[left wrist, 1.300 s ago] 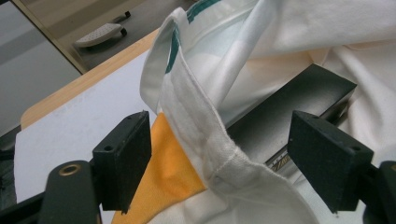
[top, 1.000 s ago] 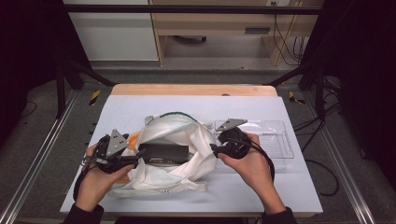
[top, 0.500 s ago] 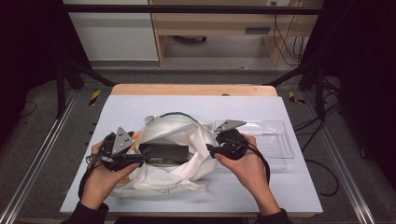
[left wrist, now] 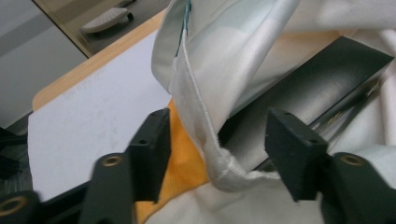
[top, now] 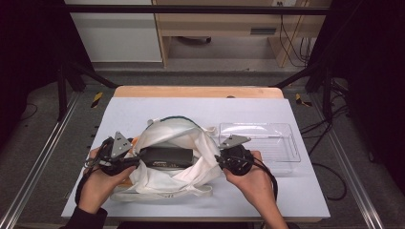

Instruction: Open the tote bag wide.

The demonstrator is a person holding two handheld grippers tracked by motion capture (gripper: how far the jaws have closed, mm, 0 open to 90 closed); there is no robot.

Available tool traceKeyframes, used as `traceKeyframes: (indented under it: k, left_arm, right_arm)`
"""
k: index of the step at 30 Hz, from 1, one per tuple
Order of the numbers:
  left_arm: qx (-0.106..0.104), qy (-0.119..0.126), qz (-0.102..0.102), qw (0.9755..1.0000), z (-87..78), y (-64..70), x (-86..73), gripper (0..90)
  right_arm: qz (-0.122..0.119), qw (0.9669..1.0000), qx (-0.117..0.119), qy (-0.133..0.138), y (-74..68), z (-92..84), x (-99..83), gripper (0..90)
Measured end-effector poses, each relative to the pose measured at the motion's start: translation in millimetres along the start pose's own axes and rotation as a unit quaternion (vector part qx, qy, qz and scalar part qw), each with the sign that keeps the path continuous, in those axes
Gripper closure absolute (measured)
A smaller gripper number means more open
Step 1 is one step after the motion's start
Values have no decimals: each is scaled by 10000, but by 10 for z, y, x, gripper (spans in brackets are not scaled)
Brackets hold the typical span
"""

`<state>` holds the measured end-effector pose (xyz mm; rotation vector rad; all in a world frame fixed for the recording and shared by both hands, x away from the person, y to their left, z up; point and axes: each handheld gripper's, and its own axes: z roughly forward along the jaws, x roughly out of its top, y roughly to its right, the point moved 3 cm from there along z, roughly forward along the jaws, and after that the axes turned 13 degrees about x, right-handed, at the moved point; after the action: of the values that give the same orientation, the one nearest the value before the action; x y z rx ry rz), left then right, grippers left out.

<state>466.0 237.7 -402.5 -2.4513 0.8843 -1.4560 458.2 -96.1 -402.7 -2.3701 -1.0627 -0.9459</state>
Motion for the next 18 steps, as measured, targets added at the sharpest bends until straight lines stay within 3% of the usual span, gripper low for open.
traceKeyframes:
  k: [10,18]
  left_arm:
    - [119,-237,-82,9996,40,-139,-180,796]
    - [156,-259,-216,9993,0,-289,-281,823]
  right_arm:
    - [-89,9998,-134,119,-48,-18,-138,825]
    - [-125,9996,-217,94,-34,-9,-171,874]
